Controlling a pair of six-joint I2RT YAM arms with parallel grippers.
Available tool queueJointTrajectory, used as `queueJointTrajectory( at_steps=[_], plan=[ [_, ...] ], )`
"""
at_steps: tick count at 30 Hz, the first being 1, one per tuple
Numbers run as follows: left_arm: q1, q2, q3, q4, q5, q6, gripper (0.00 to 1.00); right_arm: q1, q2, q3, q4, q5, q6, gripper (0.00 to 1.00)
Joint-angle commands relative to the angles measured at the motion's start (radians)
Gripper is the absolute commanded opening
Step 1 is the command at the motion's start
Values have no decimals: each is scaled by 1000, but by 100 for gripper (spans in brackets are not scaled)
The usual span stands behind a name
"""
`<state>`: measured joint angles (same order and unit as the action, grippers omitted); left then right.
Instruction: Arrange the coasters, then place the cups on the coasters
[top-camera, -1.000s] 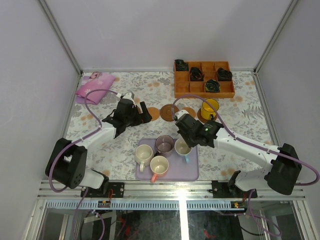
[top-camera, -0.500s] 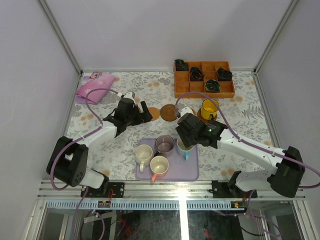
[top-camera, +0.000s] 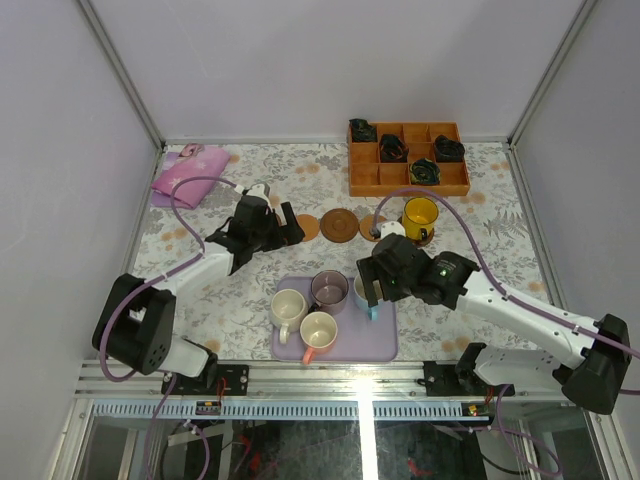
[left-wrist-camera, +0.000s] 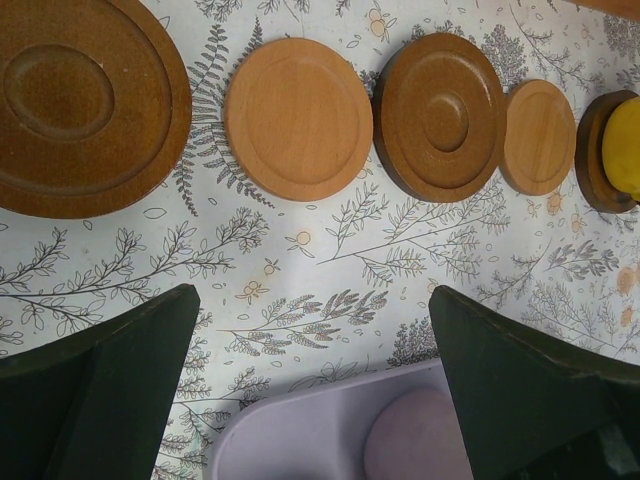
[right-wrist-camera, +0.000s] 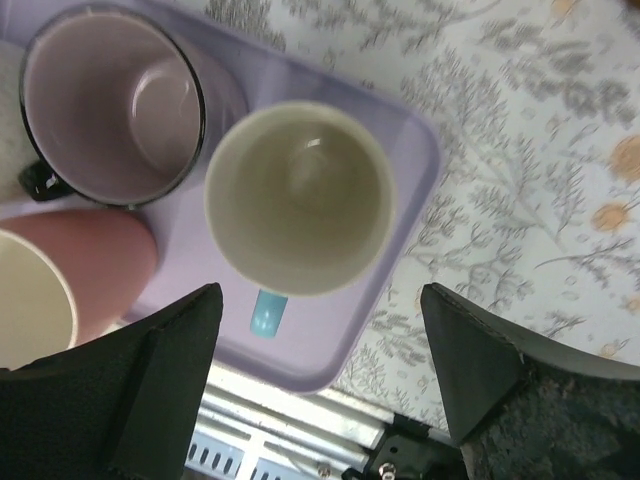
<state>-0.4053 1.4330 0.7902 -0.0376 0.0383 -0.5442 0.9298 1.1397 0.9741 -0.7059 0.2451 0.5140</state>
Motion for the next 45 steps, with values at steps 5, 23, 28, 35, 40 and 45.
queueJointTrajectory(
  at_steps=[5,23,28,35,40,45],
  plan=[
    [-4,-45,-29,56,-6,14,100,56,-18,-58,-15,-83,112,87],
    [-4,-79,-56,29,-27,24,100,67,111,-110,76,-102,138,59],
    [-5,-72,-54,28,-27,26,100,66,134,-113,67,-80,150,51],
    [-4,-61,-50,31,-25,24,100,66,132,-121,55,-60,166,13],
    [-3,-40,-38,31,-12,24,100,66,102,-116,40,-52,163,0],
    [-4,-28,-14,30,-11,29,100,66,74,-48,9,48,154,0]
  ],
)
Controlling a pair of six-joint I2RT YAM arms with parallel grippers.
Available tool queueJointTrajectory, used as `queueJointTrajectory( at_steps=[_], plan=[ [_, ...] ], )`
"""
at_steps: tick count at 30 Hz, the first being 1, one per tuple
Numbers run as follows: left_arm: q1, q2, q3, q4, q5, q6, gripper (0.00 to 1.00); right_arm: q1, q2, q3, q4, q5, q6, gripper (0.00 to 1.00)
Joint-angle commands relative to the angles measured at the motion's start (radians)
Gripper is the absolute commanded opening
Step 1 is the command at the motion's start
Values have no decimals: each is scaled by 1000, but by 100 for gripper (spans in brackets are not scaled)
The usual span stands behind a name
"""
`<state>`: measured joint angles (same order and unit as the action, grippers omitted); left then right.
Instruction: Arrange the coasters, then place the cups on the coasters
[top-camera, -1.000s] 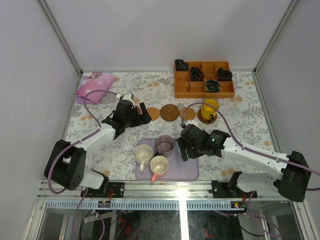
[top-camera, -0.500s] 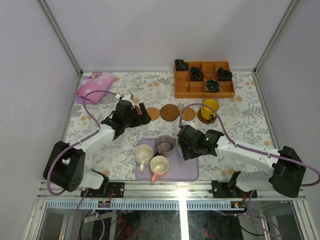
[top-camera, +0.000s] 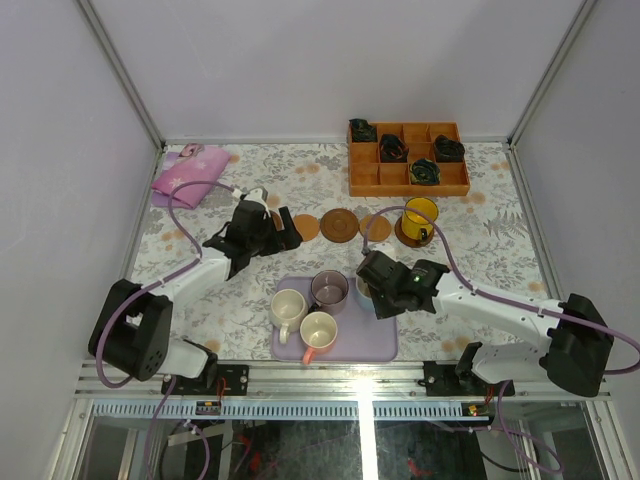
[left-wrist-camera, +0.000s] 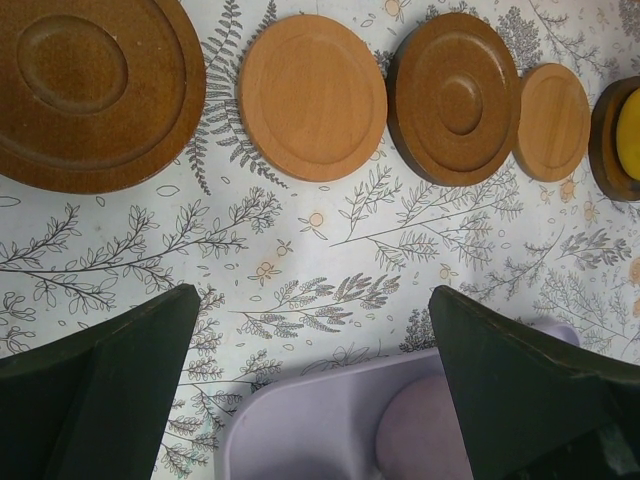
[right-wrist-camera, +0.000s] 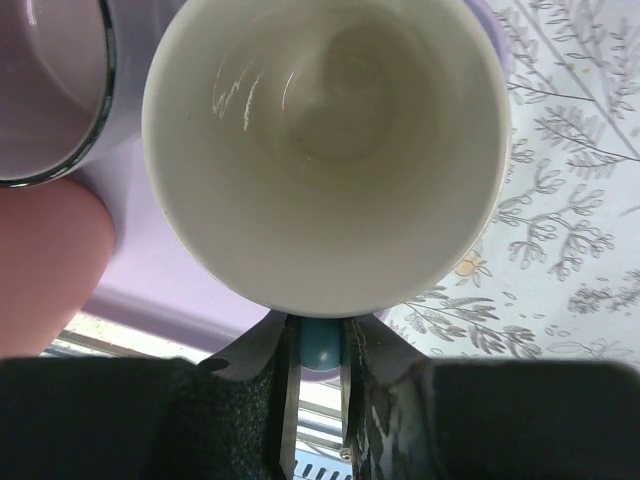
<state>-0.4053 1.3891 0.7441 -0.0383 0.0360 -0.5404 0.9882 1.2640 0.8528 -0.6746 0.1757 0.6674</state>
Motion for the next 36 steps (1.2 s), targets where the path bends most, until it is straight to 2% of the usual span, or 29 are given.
queueJointTrajectory(
  at_steps=[1,5,8,17,23,28,36],
  plan=[
    [-4,18,38,31,-9,26,100,8,-51,92,-28,149,2,0],
    [-3,29,62,31,-15,31,100,4,-20,195,-38,272,-23,0],
    [-3,40,80,34,-25,30,100,-38,33,265,-30,295,-68,0],
    [-1,97,146,19,-74,43,100,-289,164,348,107,185,-200,0],
    [10,146,192,20,-78,40,100,-409,276,409,188,103,-277,0],
    [15,189,233,8,-72,43,100,-465,368,475,229,47,-325,0],
    [24,213,248,-5,-73,42,100,-488,489,571,239,-3,-358,0]
  ],
)
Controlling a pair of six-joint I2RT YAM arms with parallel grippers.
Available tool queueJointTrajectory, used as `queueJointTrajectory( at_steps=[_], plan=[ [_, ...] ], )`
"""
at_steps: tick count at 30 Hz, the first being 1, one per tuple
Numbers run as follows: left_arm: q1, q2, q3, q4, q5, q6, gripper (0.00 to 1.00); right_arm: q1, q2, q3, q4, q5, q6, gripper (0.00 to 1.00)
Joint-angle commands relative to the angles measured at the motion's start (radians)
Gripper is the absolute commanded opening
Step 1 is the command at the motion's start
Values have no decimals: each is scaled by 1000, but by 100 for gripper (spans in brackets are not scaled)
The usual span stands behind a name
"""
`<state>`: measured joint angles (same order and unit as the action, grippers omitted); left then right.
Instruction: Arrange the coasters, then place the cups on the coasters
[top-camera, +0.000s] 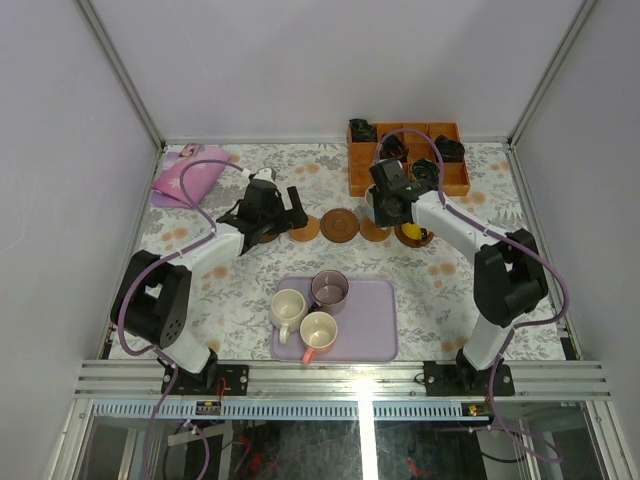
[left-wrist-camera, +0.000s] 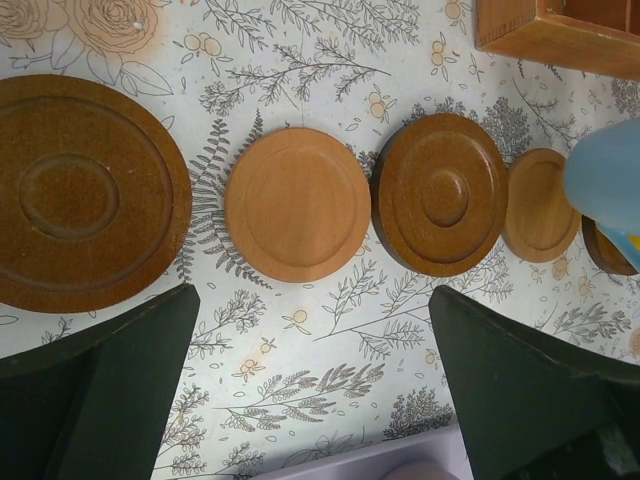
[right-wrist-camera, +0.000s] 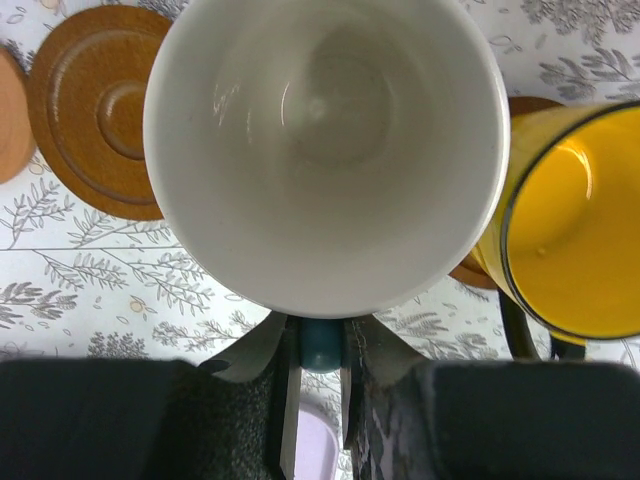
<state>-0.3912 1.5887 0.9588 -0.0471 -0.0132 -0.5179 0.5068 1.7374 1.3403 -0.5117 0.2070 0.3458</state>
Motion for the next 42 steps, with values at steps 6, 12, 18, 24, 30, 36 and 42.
queueJointTrajectory(
  at_steps=[6,12,18,24,30,36,42],
  plan=[
    [17,14,32,-1,-23,18,100,-7,30,79,66,-71,-11,0],
    [17,17,26,0,-16,15,100,-8,8,35,56,-81,23,0],
    [17,13,18,-1,-8,10,100,-7,7,8,27,-95,63,0],
    [17,1,6,-5,-12,12,100,-6,-11,-12,0,-68,85,0],
    [17,2,6,-4,-7,10,100,-3,-8,-18,-20,-57,94,0],
    [17,3,6,-1,-6,7,100,3,-15,-6,-49,-25,93,0],
    [17,6,4,2,-4,4,100,3,-21,-3,-61,-8,94,0]
  ],
)
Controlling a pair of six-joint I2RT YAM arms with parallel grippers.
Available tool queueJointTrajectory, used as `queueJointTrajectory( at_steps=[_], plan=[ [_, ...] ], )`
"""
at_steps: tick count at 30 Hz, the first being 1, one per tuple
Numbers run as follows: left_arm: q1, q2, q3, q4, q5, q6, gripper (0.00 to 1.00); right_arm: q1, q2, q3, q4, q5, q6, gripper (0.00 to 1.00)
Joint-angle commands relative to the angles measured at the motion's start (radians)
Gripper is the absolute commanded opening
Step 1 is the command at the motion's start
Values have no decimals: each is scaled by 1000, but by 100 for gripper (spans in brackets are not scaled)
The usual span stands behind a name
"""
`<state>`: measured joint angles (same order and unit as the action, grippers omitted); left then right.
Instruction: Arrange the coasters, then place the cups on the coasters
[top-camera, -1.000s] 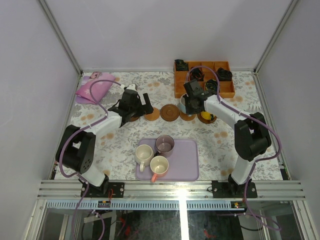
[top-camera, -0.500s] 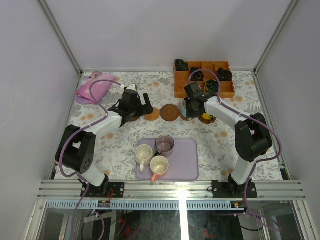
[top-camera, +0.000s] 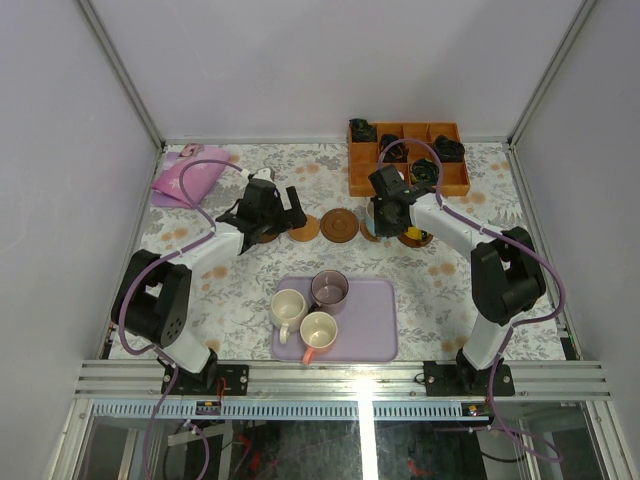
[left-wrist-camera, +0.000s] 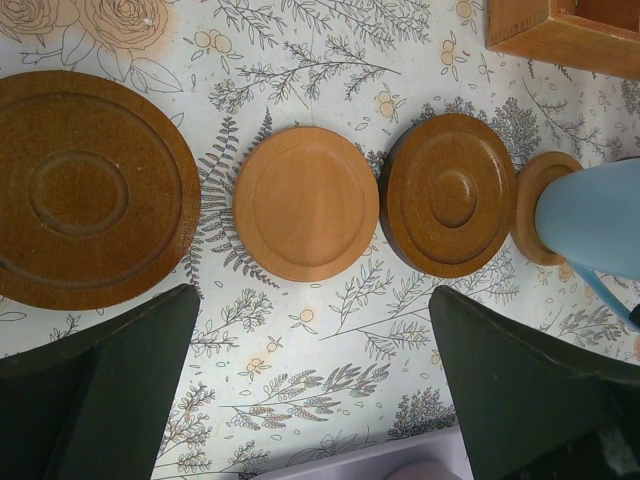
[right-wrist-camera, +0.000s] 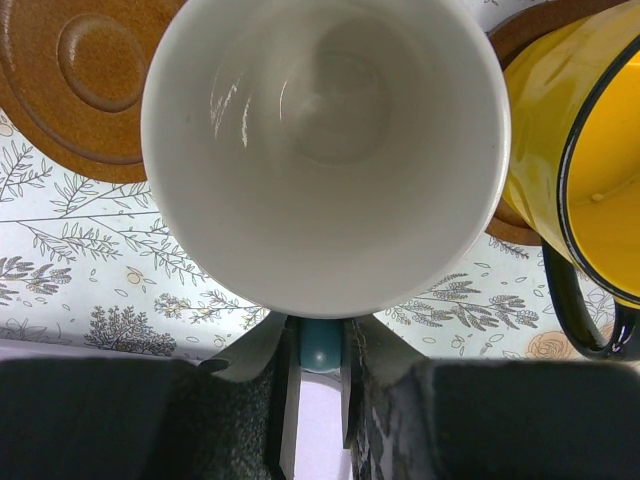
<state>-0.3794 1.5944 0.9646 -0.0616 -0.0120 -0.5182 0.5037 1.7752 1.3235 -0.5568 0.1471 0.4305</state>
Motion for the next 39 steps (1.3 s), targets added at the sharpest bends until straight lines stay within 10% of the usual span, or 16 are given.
queueJointTrajectory(
  at_steps=[1,19,26,39],
  plan=[
    [4,0,-2,17,-6,3,100,6,-58,13,-16,51,10,0],
    [6,2,-4,15,-5,4,100,19,-19,71,-39,31,6,0],
    [5,6,0,20,4,4,100,23,-9,62,-44,19,10,49],
    [5,-5,-1,17,6,7,100,37,-40,71,-54,35,4,64]
  ],
)
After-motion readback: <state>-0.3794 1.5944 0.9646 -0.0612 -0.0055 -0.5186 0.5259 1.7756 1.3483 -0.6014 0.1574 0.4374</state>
